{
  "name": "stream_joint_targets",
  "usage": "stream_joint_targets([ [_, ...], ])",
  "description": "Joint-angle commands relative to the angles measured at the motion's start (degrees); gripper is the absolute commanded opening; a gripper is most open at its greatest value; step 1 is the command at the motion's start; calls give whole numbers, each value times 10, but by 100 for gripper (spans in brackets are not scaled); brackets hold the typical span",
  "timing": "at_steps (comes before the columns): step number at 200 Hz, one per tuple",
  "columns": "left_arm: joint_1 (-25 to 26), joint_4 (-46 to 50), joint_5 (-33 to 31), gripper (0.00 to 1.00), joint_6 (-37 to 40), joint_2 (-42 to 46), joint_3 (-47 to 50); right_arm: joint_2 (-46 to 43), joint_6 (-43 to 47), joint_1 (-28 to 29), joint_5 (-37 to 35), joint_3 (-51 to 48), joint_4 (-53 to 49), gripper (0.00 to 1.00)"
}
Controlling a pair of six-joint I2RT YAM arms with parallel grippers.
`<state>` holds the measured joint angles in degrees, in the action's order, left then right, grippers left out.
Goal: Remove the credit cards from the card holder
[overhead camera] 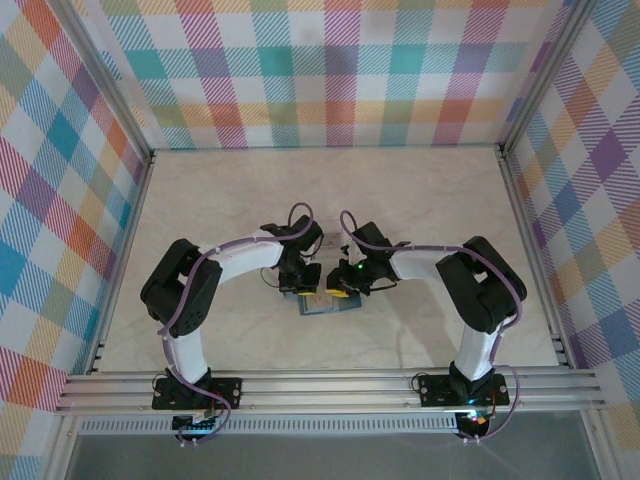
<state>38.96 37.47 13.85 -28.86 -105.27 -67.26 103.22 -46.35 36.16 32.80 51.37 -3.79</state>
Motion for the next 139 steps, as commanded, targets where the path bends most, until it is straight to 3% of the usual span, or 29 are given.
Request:
stream_joint_targets([
  [1, 14, 28, -19, 4, 7, -36, 12, -20, -8, -4, 22, -5, 36, 17],
  [57, 15, 26, -18, 4, 7, -38, 14, -25, 9, -7, -8, 0, -1, 11],
  [139, 15, 28, -18, 4, 10, -35, 8, -44, 123, -7, -148, 61, -223, 8],
])
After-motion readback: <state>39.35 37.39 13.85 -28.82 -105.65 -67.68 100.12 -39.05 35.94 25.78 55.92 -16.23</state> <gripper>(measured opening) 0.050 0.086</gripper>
